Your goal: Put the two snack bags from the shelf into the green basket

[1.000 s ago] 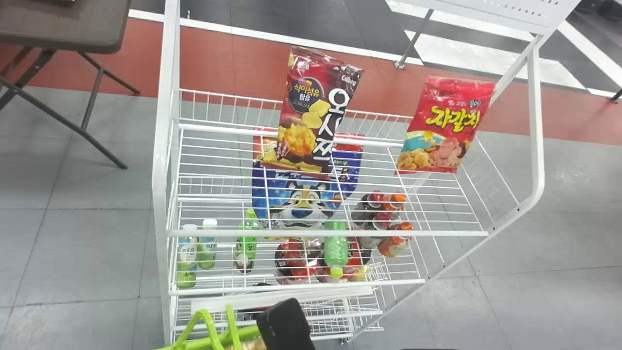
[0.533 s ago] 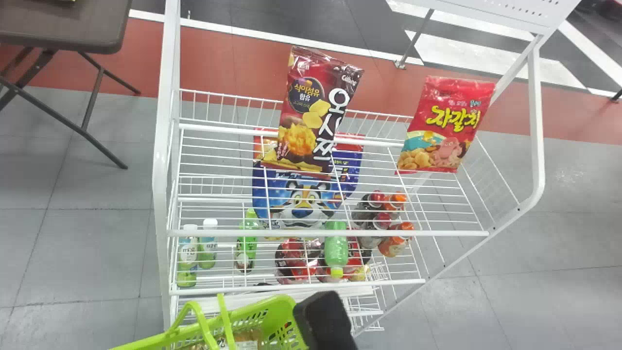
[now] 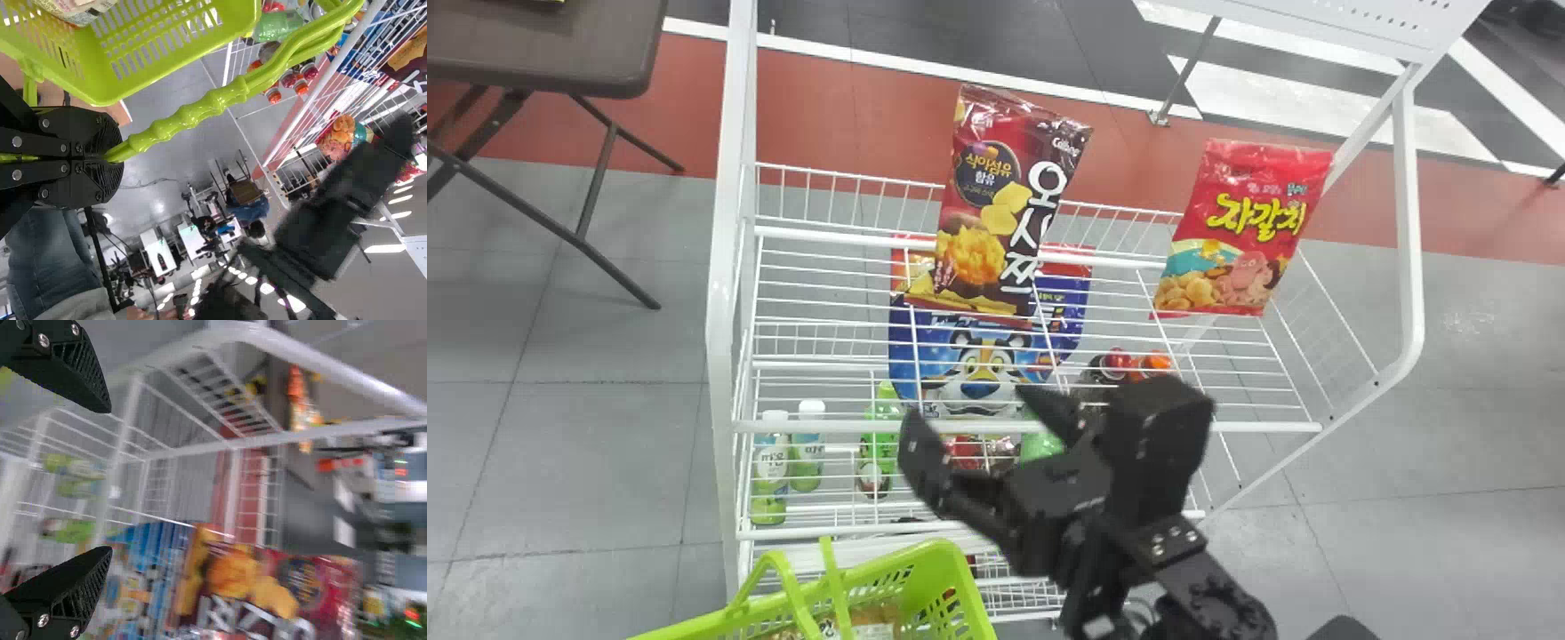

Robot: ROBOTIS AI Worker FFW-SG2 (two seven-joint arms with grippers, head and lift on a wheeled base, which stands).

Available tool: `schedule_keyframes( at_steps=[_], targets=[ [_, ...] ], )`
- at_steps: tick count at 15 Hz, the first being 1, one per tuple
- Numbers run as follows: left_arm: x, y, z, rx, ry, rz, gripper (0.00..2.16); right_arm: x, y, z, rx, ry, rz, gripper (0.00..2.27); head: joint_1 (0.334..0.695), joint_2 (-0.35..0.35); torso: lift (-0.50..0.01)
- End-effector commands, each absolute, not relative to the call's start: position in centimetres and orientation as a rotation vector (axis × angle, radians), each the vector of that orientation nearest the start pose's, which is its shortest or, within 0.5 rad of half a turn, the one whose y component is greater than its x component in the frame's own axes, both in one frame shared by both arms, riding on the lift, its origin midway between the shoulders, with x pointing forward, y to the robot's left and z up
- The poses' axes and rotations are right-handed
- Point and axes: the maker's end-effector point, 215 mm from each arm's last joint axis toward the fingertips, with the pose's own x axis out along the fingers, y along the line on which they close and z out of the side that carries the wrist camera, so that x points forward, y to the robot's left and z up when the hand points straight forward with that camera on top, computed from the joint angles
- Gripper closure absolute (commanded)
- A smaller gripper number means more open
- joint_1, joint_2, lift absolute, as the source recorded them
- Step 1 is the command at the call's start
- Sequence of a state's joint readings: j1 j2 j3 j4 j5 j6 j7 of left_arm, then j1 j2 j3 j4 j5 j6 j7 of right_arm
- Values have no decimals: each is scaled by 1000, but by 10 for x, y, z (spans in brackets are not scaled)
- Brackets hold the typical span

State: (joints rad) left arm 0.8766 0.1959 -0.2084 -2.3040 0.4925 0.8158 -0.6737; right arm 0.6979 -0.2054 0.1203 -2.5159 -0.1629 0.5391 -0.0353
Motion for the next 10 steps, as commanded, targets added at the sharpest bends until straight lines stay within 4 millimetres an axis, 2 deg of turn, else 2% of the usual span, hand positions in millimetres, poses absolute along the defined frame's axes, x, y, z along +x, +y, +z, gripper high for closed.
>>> schedule_keyframes(
  at_steps=[1,2,4,6,8,10],
  targets=[
    [125,-37,-426,-706,874,-1027,1899,389,-169,-286,83,105,197,53,695,-350,-12],
    [127,-36,-426,-704,866,-1024,1899,389,-177,-271,101,6,177,53,695,-350,-12],
    [128,-35,-428,-704,867,-1020,1899,385,-187,-287,124,21,137,53,695,-350,-12],
    [130,-33,-430,-703,867,-1020,1899,374,-201,-283,138,-19,101,53,695,-350,-12],
    [134,-27,-432,-712,865,-1010,1899,366,-227,-280,175,-38,50,53,695,-350,-12],
    [136,-21,-433,-723,865,-1004,1899,362,-241,-288,177,-21,26,53,695,-350,-12]
  ],
)
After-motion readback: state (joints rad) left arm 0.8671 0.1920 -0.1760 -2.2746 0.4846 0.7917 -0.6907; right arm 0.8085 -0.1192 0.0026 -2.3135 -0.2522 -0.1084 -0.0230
